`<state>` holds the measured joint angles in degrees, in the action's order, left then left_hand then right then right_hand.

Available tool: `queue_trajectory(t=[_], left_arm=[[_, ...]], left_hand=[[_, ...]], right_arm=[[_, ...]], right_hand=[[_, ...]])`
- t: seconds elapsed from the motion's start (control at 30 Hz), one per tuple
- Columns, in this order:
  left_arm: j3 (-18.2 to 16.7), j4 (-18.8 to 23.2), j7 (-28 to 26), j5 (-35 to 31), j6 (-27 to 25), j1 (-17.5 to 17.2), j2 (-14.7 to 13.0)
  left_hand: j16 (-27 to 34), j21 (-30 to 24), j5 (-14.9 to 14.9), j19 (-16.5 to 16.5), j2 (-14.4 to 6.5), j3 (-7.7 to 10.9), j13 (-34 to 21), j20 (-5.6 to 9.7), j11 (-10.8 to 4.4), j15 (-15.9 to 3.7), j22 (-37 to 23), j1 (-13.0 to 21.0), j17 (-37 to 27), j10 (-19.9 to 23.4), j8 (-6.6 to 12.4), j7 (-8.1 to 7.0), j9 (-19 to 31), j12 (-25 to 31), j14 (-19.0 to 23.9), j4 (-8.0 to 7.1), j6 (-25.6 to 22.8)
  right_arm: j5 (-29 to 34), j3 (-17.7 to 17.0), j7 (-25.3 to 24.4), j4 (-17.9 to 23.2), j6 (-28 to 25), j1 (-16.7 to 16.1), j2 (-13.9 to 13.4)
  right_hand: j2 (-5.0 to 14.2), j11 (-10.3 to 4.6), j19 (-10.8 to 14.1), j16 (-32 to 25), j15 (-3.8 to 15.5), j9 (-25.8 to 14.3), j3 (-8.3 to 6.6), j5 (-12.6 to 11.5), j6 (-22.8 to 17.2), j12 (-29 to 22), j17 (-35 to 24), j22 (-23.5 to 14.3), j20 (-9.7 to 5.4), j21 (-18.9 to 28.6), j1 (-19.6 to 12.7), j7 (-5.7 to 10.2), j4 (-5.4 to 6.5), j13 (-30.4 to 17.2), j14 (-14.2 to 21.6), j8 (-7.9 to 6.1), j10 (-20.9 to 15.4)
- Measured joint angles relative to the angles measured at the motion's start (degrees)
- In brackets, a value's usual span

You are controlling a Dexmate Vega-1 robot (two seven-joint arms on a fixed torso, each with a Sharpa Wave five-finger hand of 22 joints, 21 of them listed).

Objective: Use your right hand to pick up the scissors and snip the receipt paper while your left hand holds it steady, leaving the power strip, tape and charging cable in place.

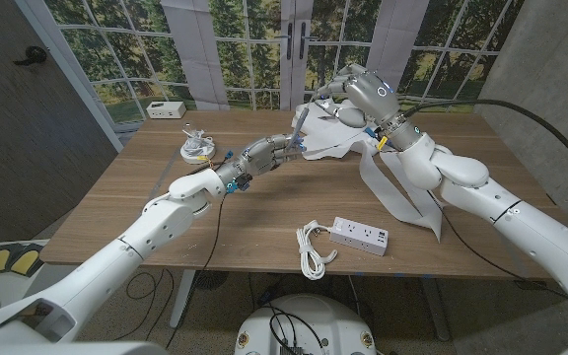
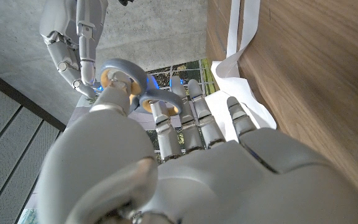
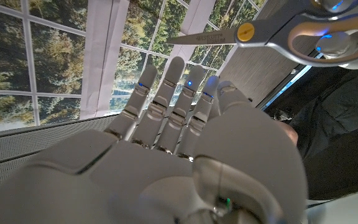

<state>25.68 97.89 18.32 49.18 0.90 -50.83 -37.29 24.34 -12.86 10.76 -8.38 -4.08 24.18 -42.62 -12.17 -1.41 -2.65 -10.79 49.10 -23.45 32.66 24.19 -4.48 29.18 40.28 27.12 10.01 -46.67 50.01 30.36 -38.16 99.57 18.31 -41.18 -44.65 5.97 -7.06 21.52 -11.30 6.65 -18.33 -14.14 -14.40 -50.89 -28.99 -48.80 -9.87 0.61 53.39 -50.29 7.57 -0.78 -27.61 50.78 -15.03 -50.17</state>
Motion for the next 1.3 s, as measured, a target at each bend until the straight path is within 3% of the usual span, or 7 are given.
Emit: queue_trajectory(t=[0.3, 0.83, 0.87, 1.3], left_arm=[[-0.2, -2.3, 1.4, 1.1, 2.3, -0.2, 2.3], [-0.3, -5.1, 3.5, 1.8, 4.9, -0.2, 4.3], [-0.3, -5.2, 5.5, 2.6, 6.1, -0.1, 4.4], [0.1, -7.9, 9.1, 4.3, 6.6, 1.1, 6.4]], left_hand=[[-1.5, 0.0, -0.3, 0.0, -1.0, -0.56, 0.0, 0.00, -1.74, -0.02, 0.0, -1.0, 0.1, -1.7, 0.43, -1.37, 1.3, -0.3, -1.4, -0.56, 1.4], [-3.2, 0.0, -0.5, 0.3, -1.6, -1.04, 0.1, -0.16, -2.86, 0.30, 0.0, -1.6, 0.1, -2.9, 1.26, -3.27, 2.3, -1.1, -3.2, -1.03, 2.2], [-3.3, 0.0, -0.6, 0.4, -1.6, -1.04, 0.2, 0.00, -2.86, 0.30, 0.0, -1.7, 0.1, -2.9, 1.26, -3.49, 2.3, -1.1, -3.2, -1.04, 2.1], [-4.5, 0.0, -0.7, 0.4, -2.2, -1.27, 0.7, 0.00, -3.48, 0.01, 0.0, -2.2, 0.3, -3.5, 1.22, -4.35, 2.1, -1.7, -3.5, -1.27, 2.1]], right_arm=[[-0.7, -0.3, -0.2, 0.8, -3.3, -0.9, 0.0], [-0.8, -0.2, 1.2, 2.9, -7.5, -2.0, -0.5], [-0.8, -0.2, 1.2, 2.9, -7.7, -2.0, -0.5], [-0.3, 0.0, 2.1, 3.9, -10.2, -2.3, -1.0]], right_hand=[[0.07, 0.00, 0.0, 0.0, 0.00, 0.3, -0.02, 0.2, -0.1, 0.4, 0.5, 0.0, 0.00, -0.4, 0.7, -0.09, 0.01, 0.5, 0.0, 0.22, 0.0], [0.07, 0.00, 0.2, 0.0, 0.00, 0.8, -0.51, 0.4, 0.1, 0.9, 1.1, 0.0, 0.21, -0.9, 1.1, -0.31, -0.01, 1.6, 0.0, 0.43, 0.0], [0.07, -0.01, 0.2, 0.0, 0.00, 0.8, -0.51, 0.4, 0.1, 1.2, 1.1, 0.0, 0.21, -0.9, 1.1, -0.31, -0.01, 1.6, 0.0, 0.44, 0.0], [0.07, -0.01, 0.2, 0.0, 0.00, 1.1, -0.91, 0.7, 0.1, 1.7, 1.3, 0.0, 0.21, -1.3, 1.1, -0.30, -0.41, 2.2, 0.0, 0.88, 0.0]])
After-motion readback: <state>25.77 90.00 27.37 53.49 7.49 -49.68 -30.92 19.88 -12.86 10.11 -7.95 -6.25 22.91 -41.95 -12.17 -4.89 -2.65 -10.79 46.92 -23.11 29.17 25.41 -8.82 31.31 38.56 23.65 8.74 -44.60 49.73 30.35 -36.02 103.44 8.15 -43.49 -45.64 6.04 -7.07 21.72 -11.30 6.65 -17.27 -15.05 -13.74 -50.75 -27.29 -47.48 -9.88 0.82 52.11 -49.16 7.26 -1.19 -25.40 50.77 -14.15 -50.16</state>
